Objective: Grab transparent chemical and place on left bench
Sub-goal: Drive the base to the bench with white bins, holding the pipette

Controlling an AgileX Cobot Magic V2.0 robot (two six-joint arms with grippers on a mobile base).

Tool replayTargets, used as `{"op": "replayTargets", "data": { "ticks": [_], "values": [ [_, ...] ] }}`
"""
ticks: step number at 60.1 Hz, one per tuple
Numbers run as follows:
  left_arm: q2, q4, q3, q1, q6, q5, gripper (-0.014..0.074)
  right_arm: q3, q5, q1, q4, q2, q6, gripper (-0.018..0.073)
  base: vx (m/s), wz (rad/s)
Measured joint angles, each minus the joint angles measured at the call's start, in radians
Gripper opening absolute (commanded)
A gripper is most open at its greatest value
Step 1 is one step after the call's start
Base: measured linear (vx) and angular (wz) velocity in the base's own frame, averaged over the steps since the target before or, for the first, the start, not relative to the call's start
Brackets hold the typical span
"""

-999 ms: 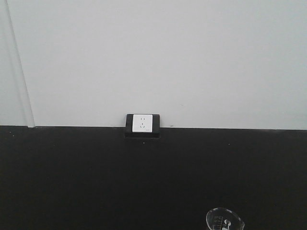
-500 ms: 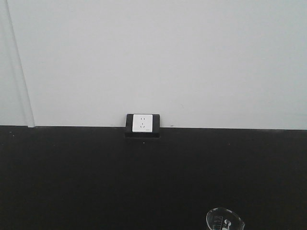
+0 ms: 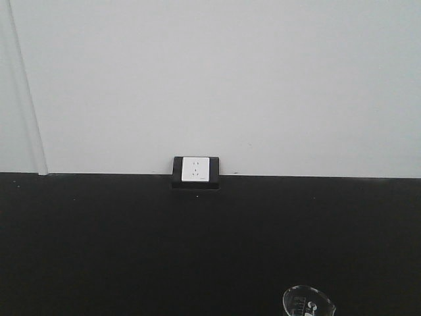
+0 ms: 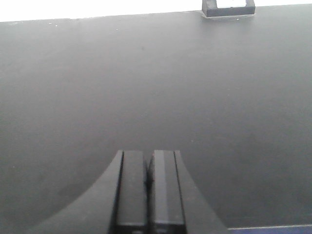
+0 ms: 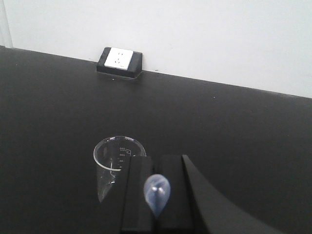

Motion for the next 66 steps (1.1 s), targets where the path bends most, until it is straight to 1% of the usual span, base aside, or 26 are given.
{"op": "replayTargets", "data": {
  "ticks": [39, 66],
  "values": [
    [0.000, 0.000, 0.000, 0.000, 0.000, 0.000, -0.0003, 0.001, 0.011, 0.000, 0.003, 0.000, -0.003, -0.0001, -0.01, 0.01],
    [0.000, 0.000, 0.000, 0.000, 0.000, 0.000, -0.0003, 0.001, 0.014, 0.000, 0.003, 0.000, -0.003, -0.0001, -0.15, 0.05]
  ]
}}
